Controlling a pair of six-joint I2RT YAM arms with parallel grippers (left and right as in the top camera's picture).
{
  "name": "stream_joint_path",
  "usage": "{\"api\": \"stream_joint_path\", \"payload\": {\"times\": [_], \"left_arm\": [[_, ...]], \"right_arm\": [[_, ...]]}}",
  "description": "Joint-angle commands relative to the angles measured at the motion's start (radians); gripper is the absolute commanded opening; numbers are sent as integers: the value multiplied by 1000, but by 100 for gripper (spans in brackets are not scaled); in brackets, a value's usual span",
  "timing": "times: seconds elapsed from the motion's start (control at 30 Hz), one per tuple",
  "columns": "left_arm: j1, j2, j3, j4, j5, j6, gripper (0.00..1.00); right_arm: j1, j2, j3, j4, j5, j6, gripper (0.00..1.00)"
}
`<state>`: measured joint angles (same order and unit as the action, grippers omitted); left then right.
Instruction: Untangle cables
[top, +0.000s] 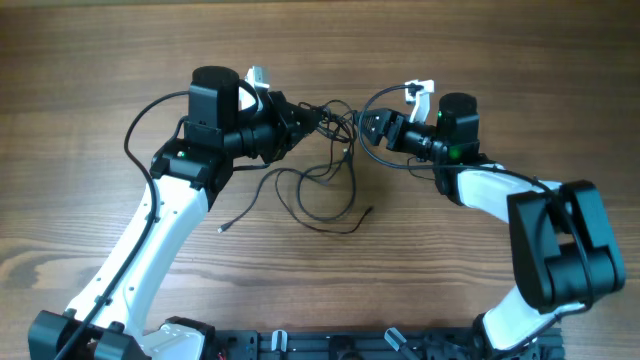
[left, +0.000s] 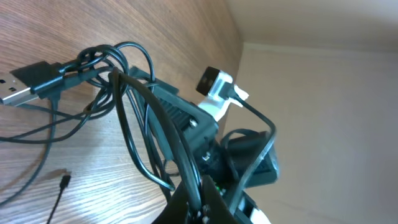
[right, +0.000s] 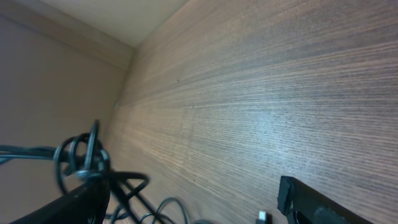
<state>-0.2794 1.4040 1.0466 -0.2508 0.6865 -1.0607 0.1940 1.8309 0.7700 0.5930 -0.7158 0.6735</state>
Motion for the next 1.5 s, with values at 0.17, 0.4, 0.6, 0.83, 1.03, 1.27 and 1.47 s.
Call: {"api": "stream_joint_path", "payload": {"times": [0.17, 0.4, 0.6, 0.83, 1.03, 1.27, 1.47], "left_arm": [[-5, -7, 1, 116, 161, -98, 4], [-48, -10, 1, 117, 254, -75, 4], [35, -68, 1, 116, 597, 225, 4], [44, -68, 1, -68, 607, 470, 4], [204, -68, 1, -491, 172, 720, 4], [235, -65, 1, -508, -187, 626, 4], [-2, 51, 1, -94, -217, 626, 74]], "right_arm": [[13, 95, -5, 236, -102, 97, 93], [1, 95, 1, 202, 152, 102, 91], [-238, 59, 206, -162, 232, -117, 86], [-325, 13, 545, -684, 708, -362, 98], [-512, 11, 658, -849, 794, -383, 99], [-547, 9, 689, -921, 374, -606, 99], [-357, 31, 686, -1098, -13, -842, 100]]}}
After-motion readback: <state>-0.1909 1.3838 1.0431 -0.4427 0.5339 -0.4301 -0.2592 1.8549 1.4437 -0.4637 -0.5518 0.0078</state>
